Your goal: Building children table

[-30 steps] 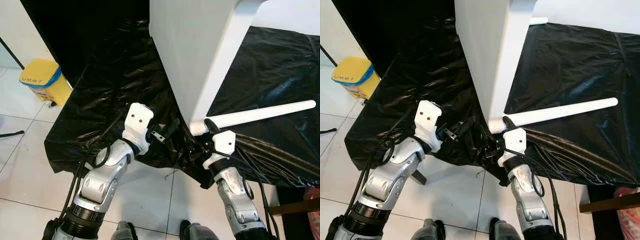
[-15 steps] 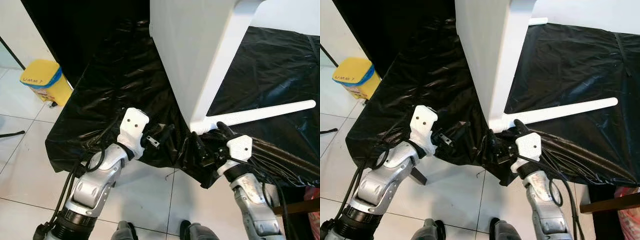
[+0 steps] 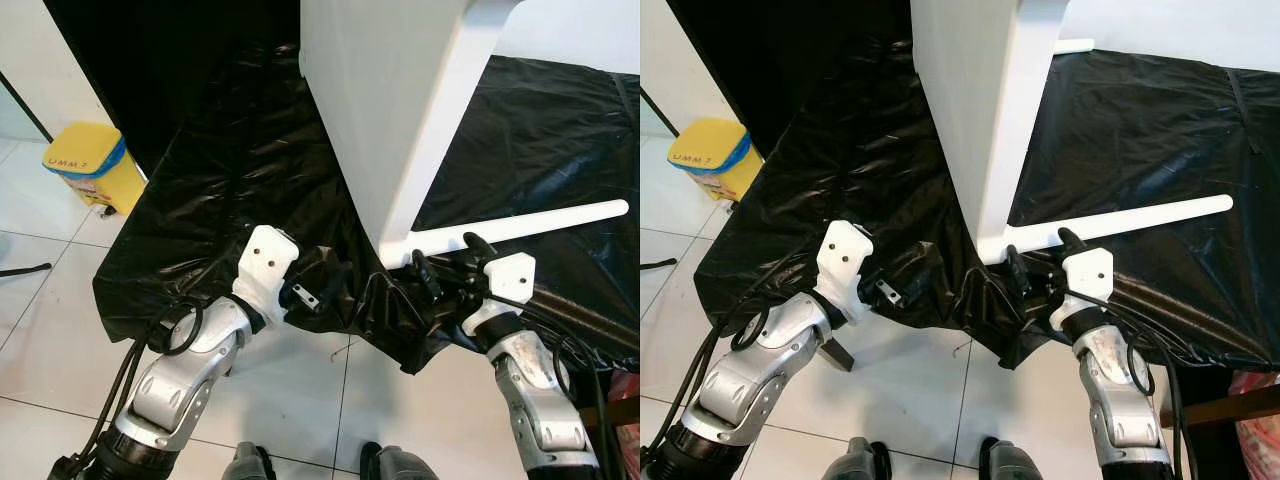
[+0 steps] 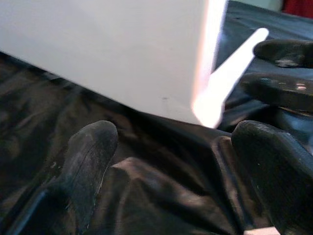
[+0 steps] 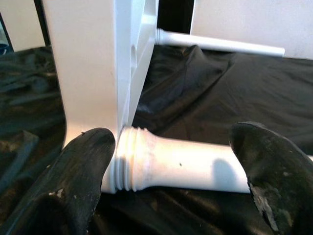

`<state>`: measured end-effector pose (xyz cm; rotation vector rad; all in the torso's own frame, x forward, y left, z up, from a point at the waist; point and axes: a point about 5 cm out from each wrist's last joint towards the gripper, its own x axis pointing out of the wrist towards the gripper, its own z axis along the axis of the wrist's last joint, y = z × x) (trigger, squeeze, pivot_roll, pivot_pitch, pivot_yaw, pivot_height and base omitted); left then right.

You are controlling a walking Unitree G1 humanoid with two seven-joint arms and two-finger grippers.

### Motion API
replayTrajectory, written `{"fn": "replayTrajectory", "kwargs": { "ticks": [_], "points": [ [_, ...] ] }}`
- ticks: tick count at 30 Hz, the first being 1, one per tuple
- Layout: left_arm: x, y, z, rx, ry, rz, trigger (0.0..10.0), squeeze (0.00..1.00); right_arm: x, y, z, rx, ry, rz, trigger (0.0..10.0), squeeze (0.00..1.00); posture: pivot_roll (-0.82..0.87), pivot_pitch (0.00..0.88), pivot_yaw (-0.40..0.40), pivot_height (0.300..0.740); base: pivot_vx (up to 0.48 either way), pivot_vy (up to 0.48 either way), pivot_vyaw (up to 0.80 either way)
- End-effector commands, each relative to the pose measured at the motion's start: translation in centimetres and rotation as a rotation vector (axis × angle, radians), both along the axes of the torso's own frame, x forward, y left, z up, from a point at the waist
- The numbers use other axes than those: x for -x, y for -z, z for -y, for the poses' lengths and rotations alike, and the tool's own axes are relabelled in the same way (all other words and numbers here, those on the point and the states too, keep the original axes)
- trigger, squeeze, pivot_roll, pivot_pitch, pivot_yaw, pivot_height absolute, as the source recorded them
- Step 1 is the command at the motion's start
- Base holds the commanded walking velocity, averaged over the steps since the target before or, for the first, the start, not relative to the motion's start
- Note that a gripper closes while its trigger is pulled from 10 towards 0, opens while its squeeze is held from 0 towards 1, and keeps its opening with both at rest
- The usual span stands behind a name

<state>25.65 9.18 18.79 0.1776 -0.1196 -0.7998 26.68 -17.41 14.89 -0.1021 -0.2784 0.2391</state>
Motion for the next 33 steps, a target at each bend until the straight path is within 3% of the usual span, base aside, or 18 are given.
{"fn": "replayTrajectory", "kwargs": {
  "ticks": [1, 8, 13, 15, 17, 19, 23, 26, 33],
  "points": [
    [1.6, 0.7, 1.1, -0.053, 0.275, -0.058, 10.0, 0.00, -0.4, 0.6, 0.8, 0.011, 0.048, -0.026, 10.0, 0.00, 0.05, 0.163, -0.007, 0.740, 0.000, 0.000, 0.00],
    [1.9, 0.9, 1.1, -0.061, 0.292, -0.069, 10.0, 0.00, -1.3, 0.7, 1.0, 0.020, 0.072, -0.032, 10.0, 0.00, 0.05, 0.166, 0.000, 0.740, 0.000, 0.000, 0.00],
    [2.0, 0.8, 1.0, -0.069, 0.299, -0.072, 10.0, 0.00, -2.4, 0.9, 0.2, 0.008, 0.068, -0.049, 10.0, 0.00, 0.06, 0.174, 0.007, 0.740, 0.000, 0.000, 0.00],
    [2.2, 0.8, 0.9, -0.070, 0.303, -0.075, 10.0, 0.00, -3.3, 1.0, -1.1, -0.012, 0.050, -0.064, 10.0, 0.00, 0.06, 0.178, 0.009, 0.740, 0.000, 0.000, 0.00],
    [2.2, 0.8, 0.9, -0.070, 0.303, -0.075, 10.0, 0.00, -3.3, 1.0, -1.1, -0.012, 0.050, -0.064, 10.0, 0.00, 0.06, 0.178, 0.009, 0.740, 0.000, 0.000, 0.00],
    [2.4, 0.7, 0.9, -0.072, 0.304, -0.081, 10.0, 0.00, -3.9, 1.4, -2.8, -0.040, 0.005, -0.090, 10.0, 0.00, 0.07, 0.185, 0.008, 0.740, 0.000, 0.000, 0.00],
    [2.5, 0.6, 0.7, -0.073, 0.297, -0.084, 10.0, 0.00, -4.2, 1.9, -4.8, -0.066, -0.062, -0.124, 10.0, 0.00, 0.08, 0.190, 0.006, 0.740, 0.000, 0.000, 0.00],
    [2.5, 0.6, 0.7, -0.072, 0.294, -0.085, 10.0, 0.00, -4.2, 2.0, -5.1, -0.072, -0.077, -0.130, 10.0, 0.00, 0.08, 0.192, 0.005, 0.740, 0.000, 0.000, 0.00],
    [2.7, 0.6, 0.6, -0.073, 0.291, -0.089, 10.0, 0.00, -4.7, 1.9, -7.8, -0.109, -0.175, -0.153, 10.0, 0.00, 0.09, 0.195, 0.004, 0.740, 0.000, 0.000, 0.00]
  ]
}}
